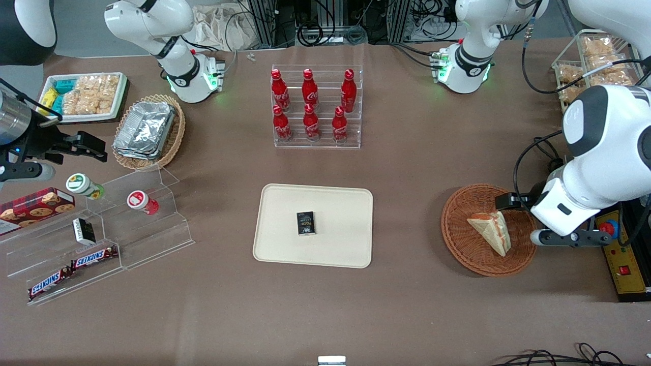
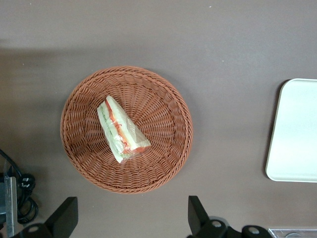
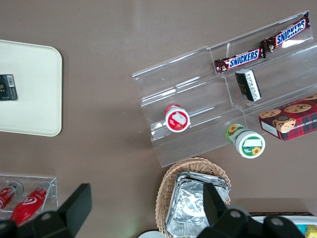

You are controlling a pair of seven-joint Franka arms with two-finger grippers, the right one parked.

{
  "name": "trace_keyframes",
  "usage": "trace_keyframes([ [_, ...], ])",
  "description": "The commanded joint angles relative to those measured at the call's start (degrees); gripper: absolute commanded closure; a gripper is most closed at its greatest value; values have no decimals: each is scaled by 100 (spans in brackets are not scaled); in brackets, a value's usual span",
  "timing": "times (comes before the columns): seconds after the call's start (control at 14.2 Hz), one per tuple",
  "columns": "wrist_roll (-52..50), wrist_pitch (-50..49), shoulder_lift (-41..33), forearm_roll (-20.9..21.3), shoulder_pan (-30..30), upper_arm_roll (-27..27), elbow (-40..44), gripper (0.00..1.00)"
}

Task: Place sandwich from basket to tray
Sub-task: 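Lower the open left gripper over the sandwich in the wicker basket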

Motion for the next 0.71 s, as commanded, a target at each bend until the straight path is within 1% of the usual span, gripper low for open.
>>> trace_keyframes([
  [0.0, -60, -99, 87, 27, 5, 4, 189, 0],
  [0.14, -78, -99, 157, -16, 5, 4, 198, 0],
  [0.42, -95, -64, 315, 45, 41, 39, 198, 0],
  [0.56, -209, 260, 325, 54, 110, 57, 58, 0],
  [0.64, -262, 514, 333, 54, 259, 57, -108, 0],
])
